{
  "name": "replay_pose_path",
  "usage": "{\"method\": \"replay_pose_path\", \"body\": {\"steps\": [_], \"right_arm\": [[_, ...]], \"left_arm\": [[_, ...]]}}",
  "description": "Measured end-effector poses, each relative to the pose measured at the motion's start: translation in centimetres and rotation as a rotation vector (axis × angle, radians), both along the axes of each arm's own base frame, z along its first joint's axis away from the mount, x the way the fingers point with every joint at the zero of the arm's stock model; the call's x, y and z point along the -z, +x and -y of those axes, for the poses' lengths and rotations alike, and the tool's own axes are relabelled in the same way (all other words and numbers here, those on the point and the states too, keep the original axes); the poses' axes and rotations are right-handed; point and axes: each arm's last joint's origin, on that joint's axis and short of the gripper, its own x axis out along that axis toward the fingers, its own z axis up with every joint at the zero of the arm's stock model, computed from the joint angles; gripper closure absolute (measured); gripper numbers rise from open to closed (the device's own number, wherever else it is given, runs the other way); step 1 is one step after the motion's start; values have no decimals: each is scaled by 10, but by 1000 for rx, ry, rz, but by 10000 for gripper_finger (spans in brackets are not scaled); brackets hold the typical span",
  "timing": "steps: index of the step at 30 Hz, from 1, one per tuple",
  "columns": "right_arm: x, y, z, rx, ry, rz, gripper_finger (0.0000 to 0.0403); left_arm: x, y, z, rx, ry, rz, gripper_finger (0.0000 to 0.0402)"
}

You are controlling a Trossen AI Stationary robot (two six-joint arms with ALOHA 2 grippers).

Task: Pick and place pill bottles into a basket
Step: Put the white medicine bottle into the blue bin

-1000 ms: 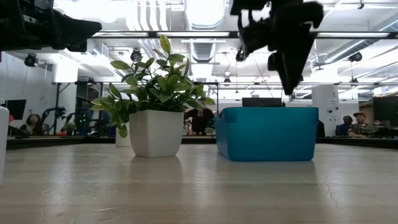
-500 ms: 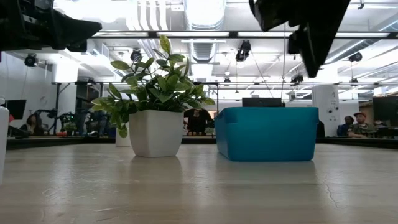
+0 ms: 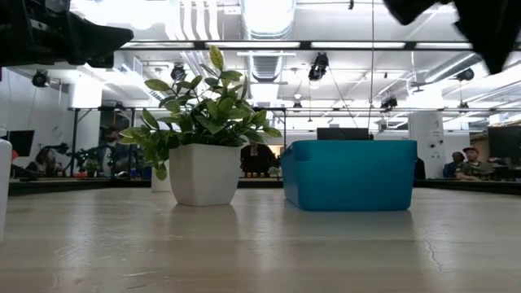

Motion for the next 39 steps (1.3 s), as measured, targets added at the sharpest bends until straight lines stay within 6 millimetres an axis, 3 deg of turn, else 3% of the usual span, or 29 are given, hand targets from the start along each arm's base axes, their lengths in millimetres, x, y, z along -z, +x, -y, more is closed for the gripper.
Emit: {"method": "replay_pose_path", "body": {"steps": [21, 39], "right_arm": [[3, -28, -45, 303, -3, -55, 179], [3, -67, -89, 552, 13, -83, 179]], "left_arm": [[-2, 0, 0, 0, 0, 17, 402], [-1, 0, 0, 2, -16, 16, 402]]}}
